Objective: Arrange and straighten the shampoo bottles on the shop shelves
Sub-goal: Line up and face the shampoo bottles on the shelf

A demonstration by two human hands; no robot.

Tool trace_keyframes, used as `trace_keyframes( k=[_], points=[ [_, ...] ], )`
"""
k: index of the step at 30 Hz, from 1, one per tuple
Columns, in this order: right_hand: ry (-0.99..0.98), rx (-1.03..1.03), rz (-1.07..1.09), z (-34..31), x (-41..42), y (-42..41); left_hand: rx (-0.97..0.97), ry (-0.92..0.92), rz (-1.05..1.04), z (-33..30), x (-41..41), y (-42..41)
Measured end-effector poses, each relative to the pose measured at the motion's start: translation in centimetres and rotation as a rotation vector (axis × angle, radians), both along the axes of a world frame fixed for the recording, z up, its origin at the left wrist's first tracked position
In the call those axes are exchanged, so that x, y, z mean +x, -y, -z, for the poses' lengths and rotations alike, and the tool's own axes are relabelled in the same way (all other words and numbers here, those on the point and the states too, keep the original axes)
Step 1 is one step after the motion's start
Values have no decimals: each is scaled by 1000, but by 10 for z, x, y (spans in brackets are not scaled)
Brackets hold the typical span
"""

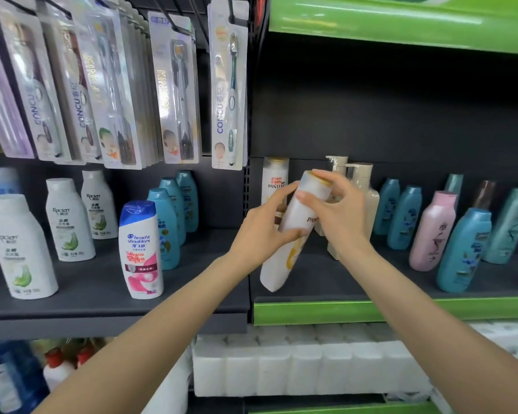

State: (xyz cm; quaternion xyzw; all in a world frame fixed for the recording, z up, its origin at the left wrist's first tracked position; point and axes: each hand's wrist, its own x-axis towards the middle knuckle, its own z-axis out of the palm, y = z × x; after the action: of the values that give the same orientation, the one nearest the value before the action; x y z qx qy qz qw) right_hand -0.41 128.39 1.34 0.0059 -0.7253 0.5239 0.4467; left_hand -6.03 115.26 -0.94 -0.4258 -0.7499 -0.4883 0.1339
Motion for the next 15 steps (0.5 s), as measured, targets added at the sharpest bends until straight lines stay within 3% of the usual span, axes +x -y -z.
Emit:
trace_keyframes(
  k=[3,7,11,15],
  points=[
    [27,113,49,0,-6,2,56,69,50,1,-3,-1],
    [127,244,-59,-10,-5,-6,86,230,150,0,-16,10],
    [238,301,-227,-11,-5,-14,100,408,273,-2,-22,19],
    [164,228,-275,-5,-9,-9,80,441,298,-2,-25,20]
  ],
)
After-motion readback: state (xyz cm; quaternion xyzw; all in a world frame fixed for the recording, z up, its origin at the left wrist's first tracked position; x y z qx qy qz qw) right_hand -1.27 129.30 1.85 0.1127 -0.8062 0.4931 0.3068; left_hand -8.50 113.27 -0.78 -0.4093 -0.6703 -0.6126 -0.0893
